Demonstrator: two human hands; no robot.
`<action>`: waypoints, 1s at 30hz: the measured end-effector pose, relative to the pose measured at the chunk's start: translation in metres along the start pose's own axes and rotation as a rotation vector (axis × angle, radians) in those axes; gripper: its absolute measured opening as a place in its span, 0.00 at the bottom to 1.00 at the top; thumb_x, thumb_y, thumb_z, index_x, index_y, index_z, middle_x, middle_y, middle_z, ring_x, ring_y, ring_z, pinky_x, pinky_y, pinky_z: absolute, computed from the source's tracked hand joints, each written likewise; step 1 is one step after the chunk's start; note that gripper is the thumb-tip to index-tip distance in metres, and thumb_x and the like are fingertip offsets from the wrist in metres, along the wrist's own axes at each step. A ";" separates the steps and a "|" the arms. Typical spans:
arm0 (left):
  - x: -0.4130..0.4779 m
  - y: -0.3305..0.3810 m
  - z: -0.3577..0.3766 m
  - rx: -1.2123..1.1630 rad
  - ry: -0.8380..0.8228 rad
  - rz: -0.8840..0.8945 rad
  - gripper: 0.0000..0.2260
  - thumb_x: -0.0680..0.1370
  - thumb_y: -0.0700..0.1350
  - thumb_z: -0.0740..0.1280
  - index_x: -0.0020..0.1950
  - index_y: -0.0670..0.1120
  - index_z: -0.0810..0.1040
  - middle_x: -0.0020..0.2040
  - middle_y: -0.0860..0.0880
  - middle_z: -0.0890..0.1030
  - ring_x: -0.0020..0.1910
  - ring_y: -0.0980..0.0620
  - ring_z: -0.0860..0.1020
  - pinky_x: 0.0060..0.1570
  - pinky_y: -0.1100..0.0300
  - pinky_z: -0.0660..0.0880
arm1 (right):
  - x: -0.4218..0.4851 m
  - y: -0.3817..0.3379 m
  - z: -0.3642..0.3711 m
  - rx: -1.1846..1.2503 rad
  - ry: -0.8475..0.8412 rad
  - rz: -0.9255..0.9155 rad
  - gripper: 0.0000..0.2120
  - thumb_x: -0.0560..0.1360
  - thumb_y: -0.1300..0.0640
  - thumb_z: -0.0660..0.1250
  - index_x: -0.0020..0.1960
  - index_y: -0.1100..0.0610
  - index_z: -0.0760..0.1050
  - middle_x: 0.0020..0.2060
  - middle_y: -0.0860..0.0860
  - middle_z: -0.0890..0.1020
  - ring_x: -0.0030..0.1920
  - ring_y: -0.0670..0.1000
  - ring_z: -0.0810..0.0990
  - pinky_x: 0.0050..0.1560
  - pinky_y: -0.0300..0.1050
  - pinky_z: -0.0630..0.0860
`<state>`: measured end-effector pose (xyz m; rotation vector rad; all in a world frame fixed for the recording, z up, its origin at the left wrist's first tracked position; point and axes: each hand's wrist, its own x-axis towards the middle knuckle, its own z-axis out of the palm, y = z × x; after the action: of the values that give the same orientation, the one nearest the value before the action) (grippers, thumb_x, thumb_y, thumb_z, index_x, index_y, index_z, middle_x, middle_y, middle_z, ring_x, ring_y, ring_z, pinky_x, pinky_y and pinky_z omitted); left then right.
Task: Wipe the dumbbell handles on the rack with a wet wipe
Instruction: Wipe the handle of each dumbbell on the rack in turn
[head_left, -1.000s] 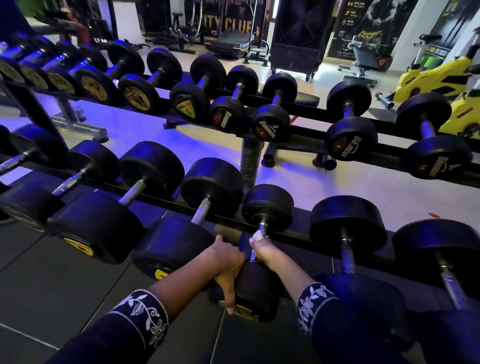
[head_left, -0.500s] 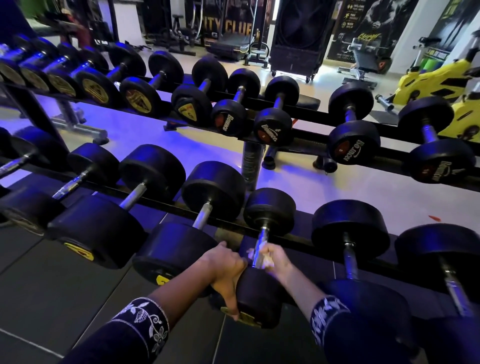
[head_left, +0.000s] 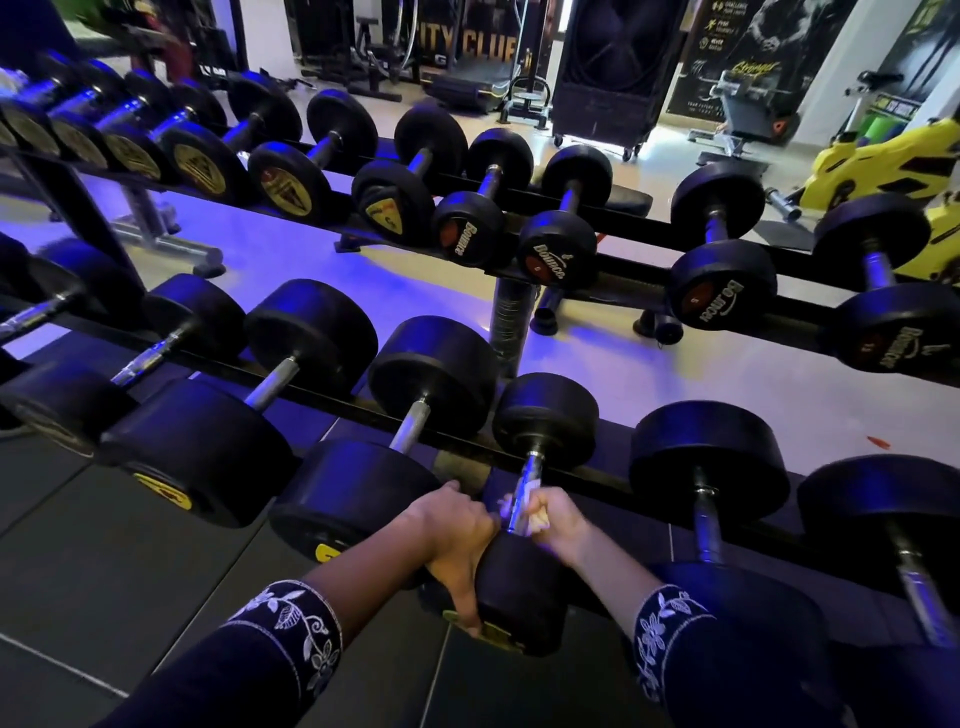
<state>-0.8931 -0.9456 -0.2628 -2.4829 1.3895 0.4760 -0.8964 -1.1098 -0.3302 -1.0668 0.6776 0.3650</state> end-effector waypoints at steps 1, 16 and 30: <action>0.001 0.001 0.001 -0.004 0.003 -0.002 0.44 0.56 0.73 0.73 0.60 0.46 0.72 0.52 0.48 0.81 0.50 0.47 0.80 0.64 0.49 0.66 | 0.006 -0.004 0.000 0.008 0.032 0.011 0.09 0.69 0.69 0.51 0.41 0.67 0.69 0.33 0.60 0.76 0.26 0.54 0.78 0.32 0.42 0.76; -0.001 0.000 0.002 -0.017 -0.004 0.004 0.48 0.55 0.76 0.71 0.63 0.45 0.72 0.55 0.48 0.81 0.54 0.47 0.79 0.66 0.49 0.65 | -0.005 -0.008 0.006 -0.694 0.211 -0.291 0.05 0.74 0.64 0.63 0.48 0.56 0.72 0.42 0.54 0.77 0.37 0.49 0.77 0.36 0.39 0.71; 0.000 -0.002 0.002 -0.078 -0.003 0.006 0.49 0.50 0.79 0.69 0.60 0.47 0.75 0.54 0.49 0.82 0.53 0.48 0.80 0.65 0.50 0.69 | -0.012 -0.013 0.011 -0.793 0.524 -0.421 0.19 0.62 0.57 0.80 0.30 0.54 0.68 0.38 0.51 0.78 0.38 0.48 0.75 0.36 0.37 0.69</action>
<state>-0.8911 -0.9438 -0.2648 -2.5385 1.4036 0.5443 -0.8935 -1.1052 -0.3098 -2.0624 0.7590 -0.0412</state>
